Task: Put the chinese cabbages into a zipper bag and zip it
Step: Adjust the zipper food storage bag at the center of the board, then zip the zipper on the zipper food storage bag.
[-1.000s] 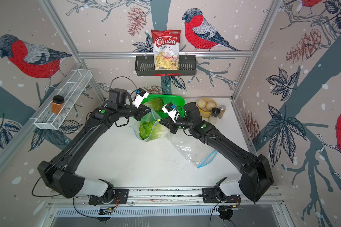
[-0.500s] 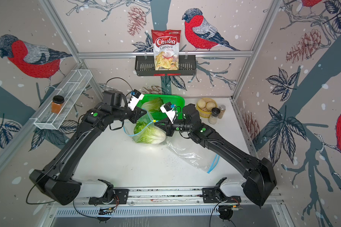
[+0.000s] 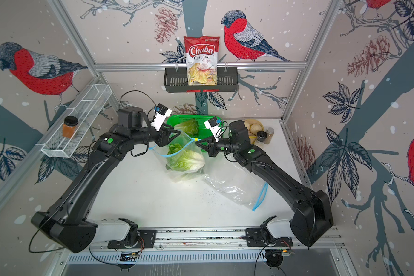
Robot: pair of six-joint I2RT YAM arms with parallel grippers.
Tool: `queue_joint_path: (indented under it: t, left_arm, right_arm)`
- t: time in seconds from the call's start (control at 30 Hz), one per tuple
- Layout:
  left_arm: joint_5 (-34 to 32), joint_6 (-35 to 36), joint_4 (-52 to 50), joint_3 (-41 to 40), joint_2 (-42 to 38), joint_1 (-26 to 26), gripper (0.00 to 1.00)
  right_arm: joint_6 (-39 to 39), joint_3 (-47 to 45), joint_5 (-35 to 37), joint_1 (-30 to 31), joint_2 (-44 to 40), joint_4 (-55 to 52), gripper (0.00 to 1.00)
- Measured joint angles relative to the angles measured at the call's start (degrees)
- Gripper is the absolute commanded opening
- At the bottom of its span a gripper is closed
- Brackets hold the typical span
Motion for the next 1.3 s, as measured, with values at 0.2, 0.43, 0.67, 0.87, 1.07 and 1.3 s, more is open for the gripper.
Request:
queue_joint_path:
  t: [0.2,0.43,0.67,0.87,1.07,1.3]
  left_arm:
    - [2.49,1.70,1.16,1.38,-1.55,-1.27,0.48]
    - [6.47,4.83,0.44,6.54,3.43,-4.28,0.42]
    - [10.51,7.56,-4.22,12.00,9.55,-5.79,0.36]
    - [13.27,8.59,-7.96,14.82,12.61,-6.54,0.35]
    - [13.25,9.97,-10.86,14.86,13.09,-7.04,0.35]
    - [10.12,11.56,-12.63,17.84,15.80,-8.15,0.31]
  right_arm:
    - [-0.63,1.42,-0.09,0.17,0.85,-1.03,0.00]
    - [-2.10,3.45,-1.64,-0.55,2.45,-1.90,0.00]
    - [-3.50,4.59,-3.58,-1.16,3.41,-2.32,0.00]
    - [-4.55,4.76,-4.35,-1.38,3.82,-2.38,0.00]
    - [-4.63,5.57,-4.46,-1.70,4.39,-2.60,0.00]
    - [-4.85,6.64,-5.44,-1.81,5.35,-3.32,0.00]
